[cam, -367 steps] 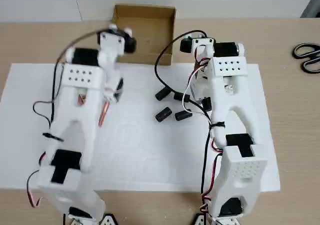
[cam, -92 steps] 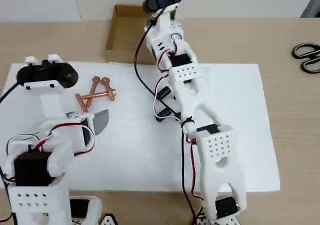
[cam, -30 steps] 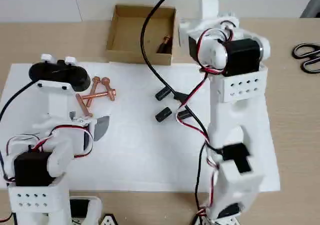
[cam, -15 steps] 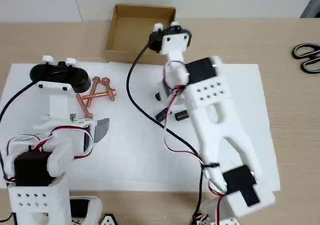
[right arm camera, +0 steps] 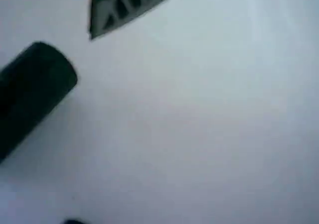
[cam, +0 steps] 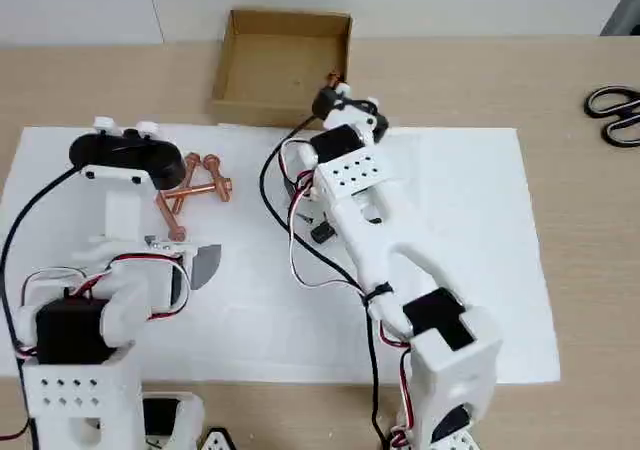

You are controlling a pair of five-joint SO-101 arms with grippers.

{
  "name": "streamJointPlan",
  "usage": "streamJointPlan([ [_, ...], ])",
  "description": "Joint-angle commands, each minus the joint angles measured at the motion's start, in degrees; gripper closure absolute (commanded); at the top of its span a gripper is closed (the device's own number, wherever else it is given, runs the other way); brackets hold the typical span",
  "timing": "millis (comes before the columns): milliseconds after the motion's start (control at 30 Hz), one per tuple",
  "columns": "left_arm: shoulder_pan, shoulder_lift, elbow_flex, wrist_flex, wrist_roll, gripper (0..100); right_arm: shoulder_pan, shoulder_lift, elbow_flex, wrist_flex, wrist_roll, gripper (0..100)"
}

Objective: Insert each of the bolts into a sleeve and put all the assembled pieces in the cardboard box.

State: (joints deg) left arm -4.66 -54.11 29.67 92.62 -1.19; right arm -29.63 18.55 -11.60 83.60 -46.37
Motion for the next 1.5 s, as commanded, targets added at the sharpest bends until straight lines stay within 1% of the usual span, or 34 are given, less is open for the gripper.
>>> streamJointPlan([
  [0, -0.35, -0.53, -0.13, -0.35, -0.53, 73, -0.13, 1.01, -0.44, -2.51, -2.90, 84.4],
  [100, -0.35, -0.53, -0.13, -0.35, -0.53, 73, -0.22, 2.33, -0.44, -4.70, -3.96, 84.4],
  [400, -0.35, -0.53, -0.13, -0.35, -0.53, 73, -0.04, 7.96, -0.44, -10.77, -3.96, 84.4],
  [667, -0.35, -0.53, -0.13, -0.35, -0.62, 73, 0.66, 11.03, -0.44, -13.32, -3.60, 84.6],
  [700, -0.35, -0.53, -0.13, -0.35, -0.62, 73, 0.66, 11.21, -0.44, -13.32, -3.60, 85.3],
  [767, -0.35, -0.53, -0.13, -0.35, -0.62, 73, 0.66, 11.21, -0.44, -13.32, -3.34, 90.6],
  [833, -0.35, -0.53, -0.13, -0.35, -0.62, 73, 0.66, 10.95, -0.44, -13.05, -0.88, 99.6],
  [900, -0.35, -0.53, -0.13, -0.35, -0.62, 73, 0.92, 10.86, -0.44, -12.62, 2.20, 98.0],
  [1000, -0.35, -0.53, -0.22, -0.35, -0.62, 73, 1.19, 10.15, -1.23, -9.71, 5.19, 99.5],
  [1167, -0.35, -0.53, -0.22, -0.35, -0.62, 73, 0.84, 2.77, -6.68, 2.86, 10.37, 99.5],
  [1300, -0.35, -0.53, -0.22, -0.35, -0.62, 73, 1.27, -5.76, -9.76, 9.80, 16.44, 99.5],
  [1367, -0.35, -0.09, -0.22, -0.35, -0.53, 73, 3.03, -10.33, -10.11, 11.03, 19.43, 99.5],
  [1467, -0.35, 1.05, -0.13, -0.35, -0.26, 73, 7.87, -16.40, -10.11, 11.03, 23.30, 99.5],
])
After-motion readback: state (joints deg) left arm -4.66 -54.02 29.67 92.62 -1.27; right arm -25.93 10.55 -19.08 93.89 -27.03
